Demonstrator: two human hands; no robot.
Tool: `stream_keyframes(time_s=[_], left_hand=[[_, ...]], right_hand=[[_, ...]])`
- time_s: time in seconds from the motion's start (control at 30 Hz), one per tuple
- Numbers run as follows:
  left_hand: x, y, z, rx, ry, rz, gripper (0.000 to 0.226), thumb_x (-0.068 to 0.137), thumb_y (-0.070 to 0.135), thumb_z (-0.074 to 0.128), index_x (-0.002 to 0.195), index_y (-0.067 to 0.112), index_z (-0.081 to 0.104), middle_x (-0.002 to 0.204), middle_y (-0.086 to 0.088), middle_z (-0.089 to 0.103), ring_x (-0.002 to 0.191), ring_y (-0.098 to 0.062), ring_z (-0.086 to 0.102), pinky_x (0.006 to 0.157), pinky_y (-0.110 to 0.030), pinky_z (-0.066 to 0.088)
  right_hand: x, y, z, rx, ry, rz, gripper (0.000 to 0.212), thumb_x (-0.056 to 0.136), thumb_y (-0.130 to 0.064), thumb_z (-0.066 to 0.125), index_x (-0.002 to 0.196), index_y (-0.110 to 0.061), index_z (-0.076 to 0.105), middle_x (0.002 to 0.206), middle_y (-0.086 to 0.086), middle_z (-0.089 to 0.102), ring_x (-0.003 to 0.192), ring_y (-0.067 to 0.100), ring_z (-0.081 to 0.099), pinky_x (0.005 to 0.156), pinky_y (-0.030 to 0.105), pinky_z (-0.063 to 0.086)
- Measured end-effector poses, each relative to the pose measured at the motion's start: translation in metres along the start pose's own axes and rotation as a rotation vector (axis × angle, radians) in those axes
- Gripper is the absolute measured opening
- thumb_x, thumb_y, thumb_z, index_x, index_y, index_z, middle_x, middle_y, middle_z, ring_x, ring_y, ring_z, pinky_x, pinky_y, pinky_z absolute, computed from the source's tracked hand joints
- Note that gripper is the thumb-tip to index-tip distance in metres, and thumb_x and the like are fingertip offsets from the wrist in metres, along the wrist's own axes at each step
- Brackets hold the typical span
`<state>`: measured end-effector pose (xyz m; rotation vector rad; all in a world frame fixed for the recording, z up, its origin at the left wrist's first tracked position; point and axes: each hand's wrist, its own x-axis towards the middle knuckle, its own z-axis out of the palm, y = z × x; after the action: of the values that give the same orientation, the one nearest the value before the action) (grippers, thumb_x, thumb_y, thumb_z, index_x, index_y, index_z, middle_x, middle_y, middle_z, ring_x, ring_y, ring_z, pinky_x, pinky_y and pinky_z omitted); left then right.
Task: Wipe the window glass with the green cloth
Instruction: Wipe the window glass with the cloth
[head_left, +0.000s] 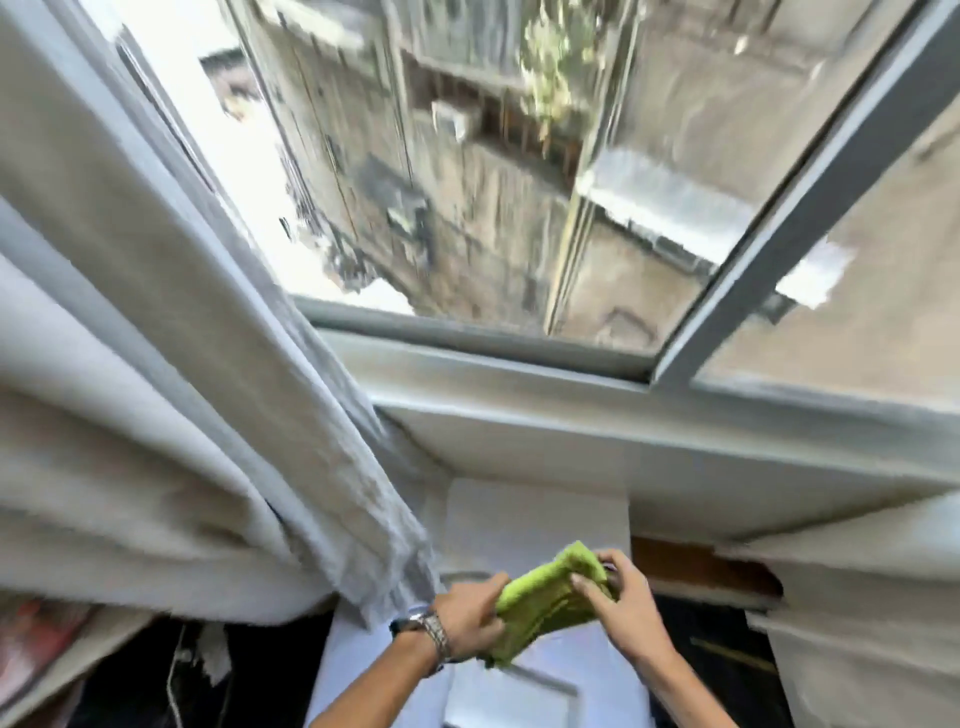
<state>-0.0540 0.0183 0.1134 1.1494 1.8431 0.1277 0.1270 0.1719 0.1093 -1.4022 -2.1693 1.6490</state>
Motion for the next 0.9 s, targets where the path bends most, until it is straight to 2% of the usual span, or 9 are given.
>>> stream_keyframes(time_s=[0.1, 0.17, 0.23, 0.33, 0.4, 0.5, 0.63, 0.77, 0.9], left_hand=[[-0.036, 0.049, -0.101, -0.051, 0.246, 0.198, 0.053, 0.081, 0.043, 0.045, 0.131, 0.037, 0.03, 0.128, -0.008, 0.066, 0.115, -0.035, 0.06, 0.087, -0.037, 0.049], [-0.064, 0.088, -0.171, -0.018, 0.476, 0.311, 0.081, 0.078, 0.045, 0.044, 0.147, 0.05, 0.004, 0.15, 0.001, 0.054, 0.124, -0.027, 0.059, 0.094, -0.032, 0.051], [-0.082, 0.124, -0.239, 0.065, 0.799, 0.45, 0.097, 0.08, 0.034, 0.05, 0.153, 0.049, -0.013, 0.156, -0.005, 0.047, 0.113, -0.029, 0.066, 0.083, -0.034, 0.057], [-0.117, 0.189, -0.349, 0.168, 1.114, 0.705, 0.09, 0.089, 0.025, 0.055, 0.158, 0.035, -0.002, 0.159, -0.003, 0.029, 0.09, -0.033, 0.072, 0.065, -0.036, 0.061], [-0.149, 0.24, -0.414, 0.251, 1.35, 0.696, 0.086, 0.092, 0.033, 0.06, 0.158, 0.031, 0.005, 0.165, 0.003, 0.013, 0.086, -0.035, 0.073, 0.055, -0.039, 0.059], [-0.195, 0.294, -0.493, 0.45, 1.629, 0.652, 0.077, 0.092, 0.046, 0.061, 0.156, 0.023, 0.025, 0.162, -0.008, 0.028, 0.113, -0.032, 0.067, 0.063, -0.038, 0.063], [-0.261, 0.319, -0.562, 0.626, 1.819, 0.535, 0.064, 0.098, 0.064, 0.034, 0.146, 0.024, 0.045, 0.152, -0.006, 0.048, 0.121, -0.025, 0.058, 0.087, -0.047, 0.058], [-0.305, 0.28, -0.638, 0.62, 1.955, 0.356, 0.069, 0.097, 0.064, 0.03, 0.142, 0.015, 0.048, 0.151, -0.012, 0.049, 0.129, -0.031, 0.052, 0.102, -0.053, 0.05], [-0.34, 0.24, -0.7, 0.522, 2.056, 0.262, 0.072, 0.101, 0.057, 0.018, 0.151, 0.008, 0.036, 0.162, -0.016, 0.034, 0.149, -0.031, 0.029, 0.12, -0.057, 0.03]], right_hand=[[0.015, -0.136, -0.047, -0.034, 0.208, -0.304, 0.034, 0.091, -0.003, 0.073, 0.097, -0.036, 0.066, 0.088, -0.011, 0.075, 0.085, 0.009, 0.07, 0.08, 0.028, 0.055], [0.018, -0.237, -0.081, -0.015, 0.353, -0.501, 0.034, 0.089, -0.004, 0.075, 0.106, -0.032, 0.066, 0.095, -0.012, 0.075, 0.09, 0.008, 0.07, 0.082, 0.03, 0.059], [0.013, -0.338, -0.116, 0.006, 0.49, -0.681, 0.038, 0.088, -0.007, 0.078, 0.115, -0.026, 0.061, 0.103, -0.003, 0.071, 0.093, 0.012, 0.07, 0.082, 0.032, 0.061], [-0.011, -0.486, -0.174, -0.005, 0.708, -1.046, 0.036, 0.088, -0.005, 0.077, 0.115, -0.015, 0.055, 0.104, 0.005, 0.064, 0.087, 0.017, 0.067, 0.07, 0.038, 0.062], [-0.031, -0.571, -0.208, -0.058, 0.874, -1.271, 0.034, 0.087, 0.001, 0.075, 0.114, -0.006, 0.055, 0.11, 0.011, 0.058, 0.092, 0.013, 0.058, 0.069, 0.037, 0.059], [-0.06, -0.683, -0.252, -0.181, 1.11, -1.487, 0.029, 0.093, -0.001, 0.07, 0.116, -0.005, 0.053, 0.121, 0.023, 0.054, 0.092, 0.016, 0.054, 0.066, 0.024, 0.052], [-0.062, -0.76, -0.286, -0.405, 1.248, -1.446, 0.017, 0.09, -0.009, 0.075, 0.105, -0.005, 0.07, 0.135, 0.022, 0.053, 0.107, 0.034, 0.058, 0.082, 0.046, 0.059], [-0.04, -0.759, -0.284, -0.526, 1.459, -1.272, 0.06, 0.066, -0.002, 0.091, 0.119, -0.006, 0.063, 0.126, 0.023, 0.062, 0.111, 0.036, 0.053, 0.081, 0.052, 0.057], [-0.012, -0.746, -0.247, -0.463, 1.483, -1.25, 0.055, 0.092, 0.002, 0.056, 0.146, 0.0, 0.047, 0.147, 0.024, 0.052, 0.135, 0.039, 0.05, 0.111, 0.054, 0.047]])
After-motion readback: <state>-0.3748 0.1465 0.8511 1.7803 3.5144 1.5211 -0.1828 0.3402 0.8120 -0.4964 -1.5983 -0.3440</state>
